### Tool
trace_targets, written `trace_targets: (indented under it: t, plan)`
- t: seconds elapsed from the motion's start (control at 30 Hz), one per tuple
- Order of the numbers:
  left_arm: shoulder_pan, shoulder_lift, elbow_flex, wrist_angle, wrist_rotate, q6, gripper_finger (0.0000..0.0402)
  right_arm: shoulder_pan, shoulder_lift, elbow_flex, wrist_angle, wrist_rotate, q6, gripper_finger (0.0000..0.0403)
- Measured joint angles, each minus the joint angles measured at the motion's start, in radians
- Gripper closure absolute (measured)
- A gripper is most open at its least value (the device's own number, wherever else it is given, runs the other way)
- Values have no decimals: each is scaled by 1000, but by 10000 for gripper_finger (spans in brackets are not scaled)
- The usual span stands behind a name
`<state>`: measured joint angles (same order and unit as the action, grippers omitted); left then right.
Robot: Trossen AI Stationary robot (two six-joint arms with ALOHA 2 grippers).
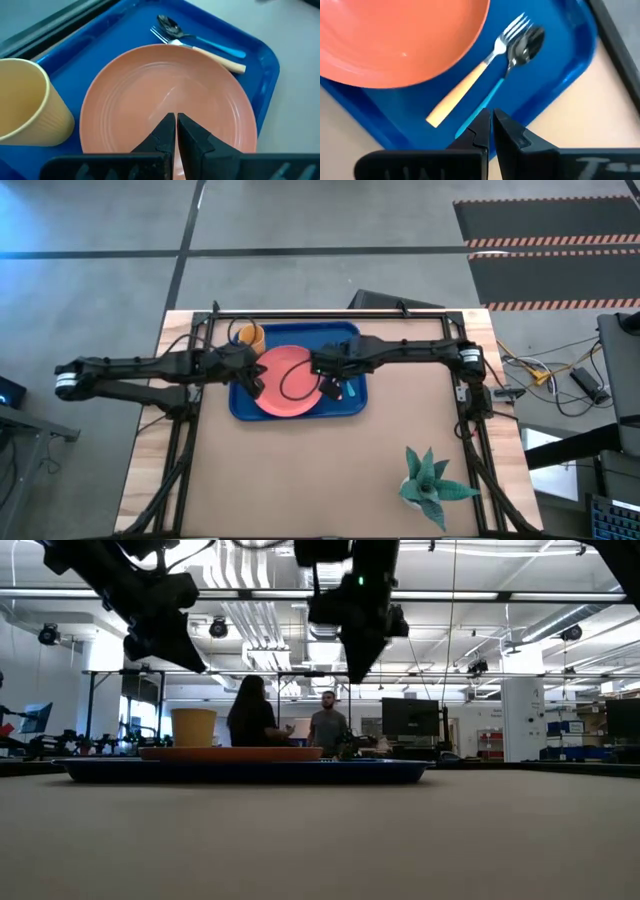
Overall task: Pick and place plate/cup/fork/spoon on tray
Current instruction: Adjust the silverwares on the blue tray
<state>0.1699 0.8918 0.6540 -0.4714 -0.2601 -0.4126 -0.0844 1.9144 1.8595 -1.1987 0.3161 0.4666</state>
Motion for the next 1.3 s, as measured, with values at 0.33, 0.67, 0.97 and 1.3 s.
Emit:
trace_targets:
  t: [0.33,0.67,0.97,1.3]
  plan:
    - [0,-81,2,-2,-8,4,402,-128,-5,-210,328,-45,-58,394]
    - [0,-142,-2,-3,-25,3,402,-284,-6,-268,457,-212,-76,394]
    - [0,-153,-5,-6,-56,2,402,-316,-1,-270,591,-347,-110,394]
    - [0,-147,-5,-8,-56,-1,402,-322,44,-278,602,-380,-100,394]
